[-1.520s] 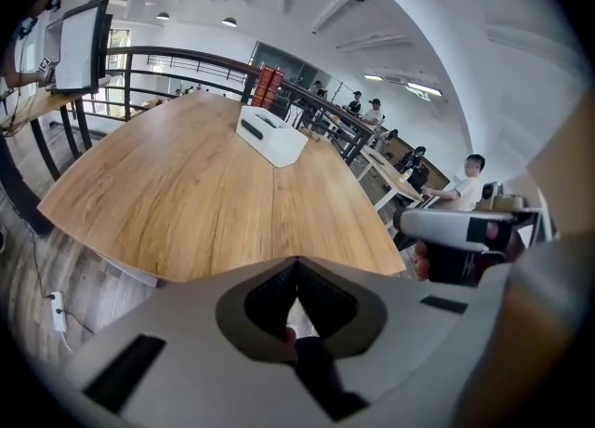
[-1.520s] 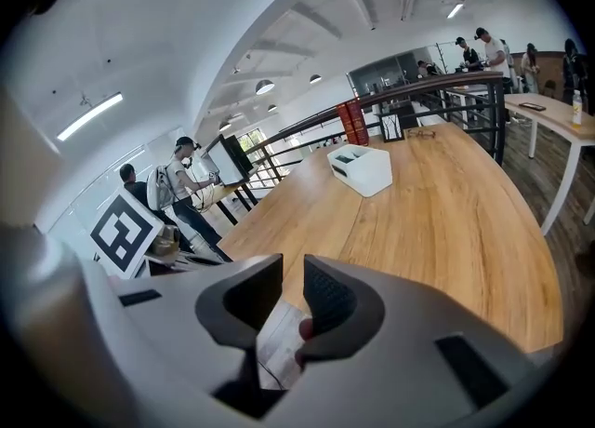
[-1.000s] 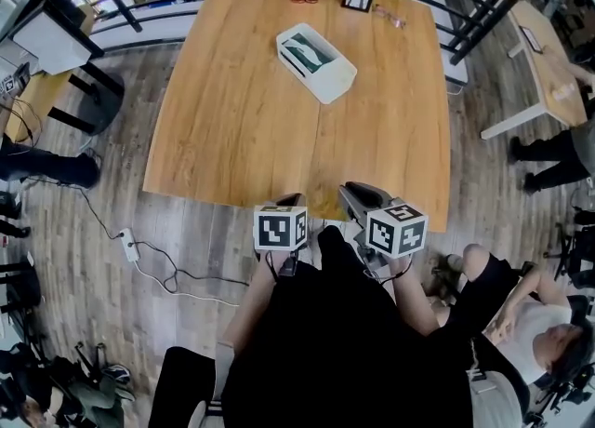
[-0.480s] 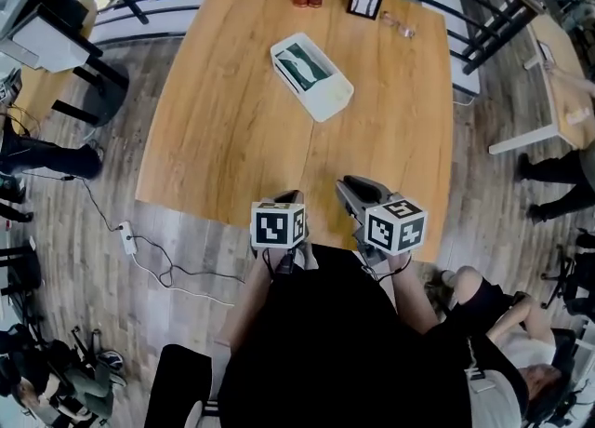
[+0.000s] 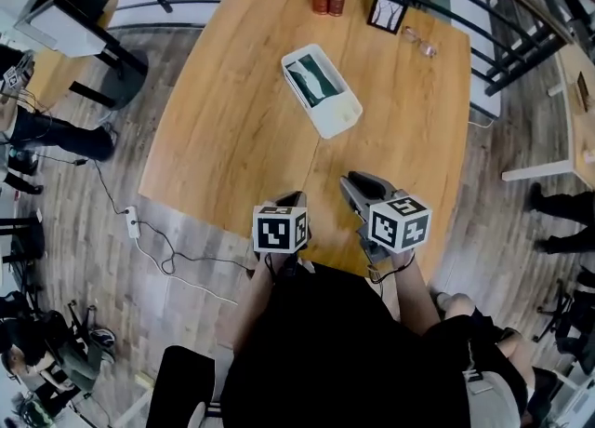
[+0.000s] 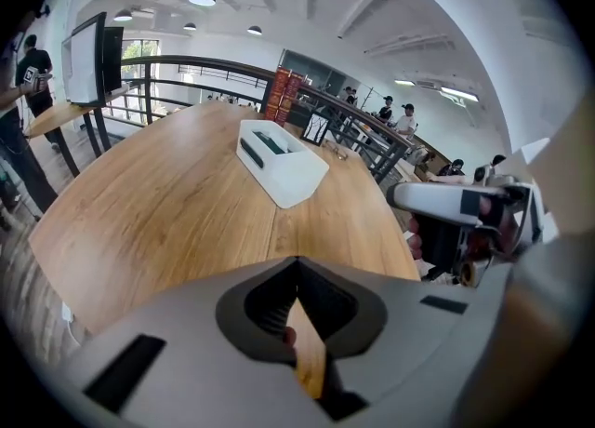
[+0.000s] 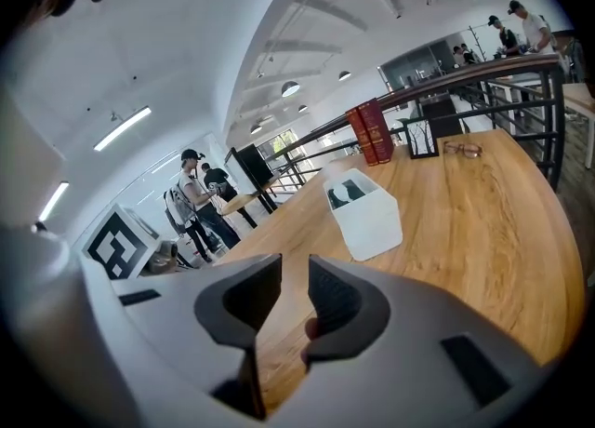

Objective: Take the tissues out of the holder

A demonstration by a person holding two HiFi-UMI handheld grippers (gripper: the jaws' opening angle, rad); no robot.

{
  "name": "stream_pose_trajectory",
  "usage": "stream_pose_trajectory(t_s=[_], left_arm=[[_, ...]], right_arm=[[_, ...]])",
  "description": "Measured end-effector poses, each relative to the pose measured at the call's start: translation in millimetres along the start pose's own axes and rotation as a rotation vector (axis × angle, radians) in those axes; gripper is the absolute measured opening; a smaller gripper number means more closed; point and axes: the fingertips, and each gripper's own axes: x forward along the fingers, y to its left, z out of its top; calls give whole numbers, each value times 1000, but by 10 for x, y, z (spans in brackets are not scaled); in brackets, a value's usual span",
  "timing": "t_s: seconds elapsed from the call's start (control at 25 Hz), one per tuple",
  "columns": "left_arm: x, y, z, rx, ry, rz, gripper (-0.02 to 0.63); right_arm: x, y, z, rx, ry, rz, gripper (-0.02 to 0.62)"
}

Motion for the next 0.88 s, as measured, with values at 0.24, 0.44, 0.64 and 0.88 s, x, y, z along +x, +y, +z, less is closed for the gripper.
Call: stream_pose_trajectory(t_s=[0.24, 0.44, 0.64, 0.88], left_arm=[[-25, 236, 67, -47, -16, 41, 11], [11, 453, 159, -73, -27, 36, 11], [118, 602, 348, -64, -25, 0, 11], [338, 768, 649, -43, -23, -39, 11]], right_arm=[[194, -70, 157, -12, 3, 15, 100], [396, -97, 325, -28, -1, -4, 112], [605, -116, 478, -26, -4, -44, 129], [914, -257, 700, -48, 8, -99, 177]])
